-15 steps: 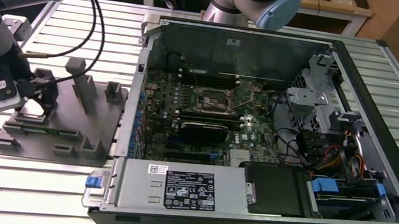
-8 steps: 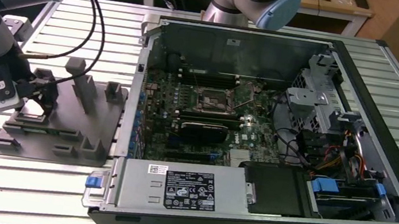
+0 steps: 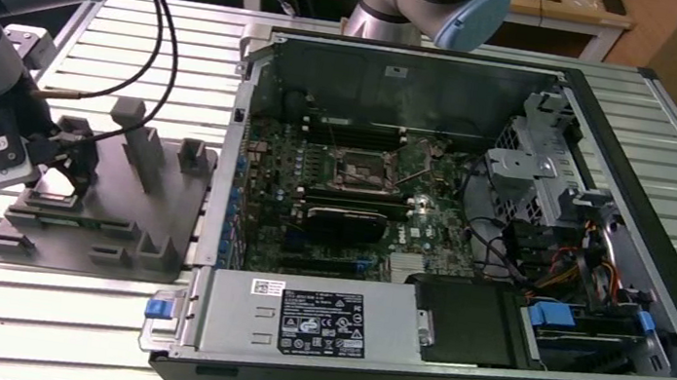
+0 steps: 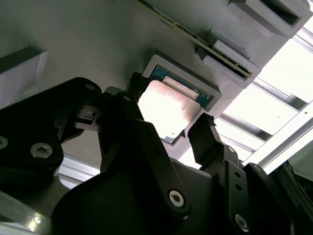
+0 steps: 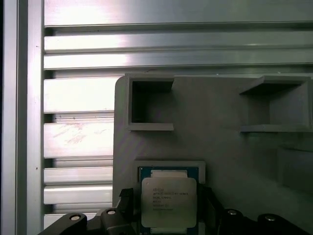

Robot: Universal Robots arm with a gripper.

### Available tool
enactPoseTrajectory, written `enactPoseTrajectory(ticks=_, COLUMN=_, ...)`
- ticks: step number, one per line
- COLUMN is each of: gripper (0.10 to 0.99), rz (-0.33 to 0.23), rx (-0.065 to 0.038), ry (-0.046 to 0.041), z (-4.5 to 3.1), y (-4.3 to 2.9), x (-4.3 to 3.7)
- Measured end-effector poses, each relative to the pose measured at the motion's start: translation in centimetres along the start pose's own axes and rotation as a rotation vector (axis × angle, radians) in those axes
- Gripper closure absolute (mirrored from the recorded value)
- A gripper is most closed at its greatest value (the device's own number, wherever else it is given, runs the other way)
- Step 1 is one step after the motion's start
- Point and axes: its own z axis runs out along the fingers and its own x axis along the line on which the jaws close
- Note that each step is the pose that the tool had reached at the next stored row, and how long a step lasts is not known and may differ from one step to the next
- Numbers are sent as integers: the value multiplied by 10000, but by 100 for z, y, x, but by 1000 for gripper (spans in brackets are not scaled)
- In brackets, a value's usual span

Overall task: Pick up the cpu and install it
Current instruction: 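Pick up the cpu and move it towards the insertion slot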

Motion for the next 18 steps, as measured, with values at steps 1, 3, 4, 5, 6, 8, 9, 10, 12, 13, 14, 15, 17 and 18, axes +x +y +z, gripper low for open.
enactPoseTrajectory(ticks=1, gripper=424, rz=1, rx=1, ry=9, z=-1, y=0, x=0)
enactPoseTrajectory(ticks=3, gripper=424, rz=4, rx=4, ry=42, z=-2, y=0, x=1)
enactPoseTrajectory(ticks=4, gripper=424, rz=5, rx=3, ry=50, z=-1, y=0, x=1)
enactPoseTrajectory(ticks=5, gripper=424, rz=4, rx=4, ry=58, z=-1, y=0, x=0)
enactPoseTrajectory(ticks=6, gripper=424, rz=5, rx=4, ry=67, z=-1, y=0, x=0)
enactPoseTrajectory(ticks=8, gripper=424, rz=6, rx=5, ry=84, z=-1, y=0, x=0)
enactPoseTrajectory(ticks=9, gripper=424, rz=6, rx=5, ry=93, z=-1, y=0, x=0)
enactPoseTrajectory(ticks=10, gripper=424, rz=7, rx=6, ry=102, z=-1, y=0, x=0)
enactPoseTrajectory(ticks=12, gripper=424, rz=8, rx=7, ry=119, z=-1, y=0, x=0)
enactPoseTrajectory(ticks=13, gripper=439, rz=9, rx=7, ry=128, z=-1, y=0, x=0)
enactPoseTrajectory(ticks=14, gripper=439, rz=9, rx=8, ry=137, z=-1, y=0, x=0)
enactPoseTrajectory(ticks=15, gripper=506, rz=9, rx=9, ry=147, z=-2, y=0, x=0)
enactPoseTrajectory(ticks=17, gripper=541, rz=10, rx=9, ry=163, z=-1, y=0, x=0)
enactPoseTrajectory(ticks=18, gripper=541, rz=11, rx=10, ry=172, z=-2, y=0, x=0)
